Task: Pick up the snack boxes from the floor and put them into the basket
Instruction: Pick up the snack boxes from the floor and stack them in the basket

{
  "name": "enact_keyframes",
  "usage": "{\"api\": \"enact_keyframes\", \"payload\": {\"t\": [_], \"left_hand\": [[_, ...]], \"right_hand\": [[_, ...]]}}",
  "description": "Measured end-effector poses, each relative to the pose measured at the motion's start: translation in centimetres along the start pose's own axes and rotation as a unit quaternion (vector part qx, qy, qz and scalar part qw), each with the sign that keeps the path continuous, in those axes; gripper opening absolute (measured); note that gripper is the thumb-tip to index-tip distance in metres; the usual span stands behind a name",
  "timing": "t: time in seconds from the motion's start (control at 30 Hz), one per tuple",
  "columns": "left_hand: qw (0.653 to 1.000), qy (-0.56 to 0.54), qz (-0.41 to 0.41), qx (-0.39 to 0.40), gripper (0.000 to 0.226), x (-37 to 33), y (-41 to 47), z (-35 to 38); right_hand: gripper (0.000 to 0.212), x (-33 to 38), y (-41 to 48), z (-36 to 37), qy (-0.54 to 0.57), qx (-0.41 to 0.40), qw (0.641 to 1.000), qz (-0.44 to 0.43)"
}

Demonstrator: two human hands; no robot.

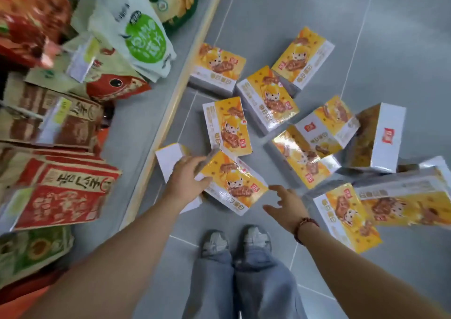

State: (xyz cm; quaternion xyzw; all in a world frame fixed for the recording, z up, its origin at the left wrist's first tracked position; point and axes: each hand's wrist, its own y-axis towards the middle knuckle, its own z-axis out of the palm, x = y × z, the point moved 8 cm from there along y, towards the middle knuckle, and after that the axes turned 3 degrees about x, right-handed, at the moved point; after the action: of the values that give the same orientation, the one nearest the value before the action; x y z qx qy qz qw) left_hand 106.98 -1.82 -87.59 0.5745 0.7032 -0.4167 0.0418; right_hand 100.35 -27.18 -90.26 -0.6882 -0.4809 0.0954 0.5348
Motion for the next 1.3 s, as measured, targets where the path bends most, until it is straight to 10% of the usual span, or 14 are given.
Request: {"api": "enact_keyframes", "payload": {"t": [0.67,1.3], "left_hand": [[0.997,0.020,0.059,-0.035,0.075,6.0,11.8,13.2],[0.993,-0.037,0.048,-0.101,0.062,-5.8,-2.2,-9.8]], "right_hand": [[0.063,-7.6,16.0,10.3,0.340,-0.139,0.926,0.084],[0.064,12.5,-3.4,-10.9,0.092,-0.172,0.978,-0.079]]}}
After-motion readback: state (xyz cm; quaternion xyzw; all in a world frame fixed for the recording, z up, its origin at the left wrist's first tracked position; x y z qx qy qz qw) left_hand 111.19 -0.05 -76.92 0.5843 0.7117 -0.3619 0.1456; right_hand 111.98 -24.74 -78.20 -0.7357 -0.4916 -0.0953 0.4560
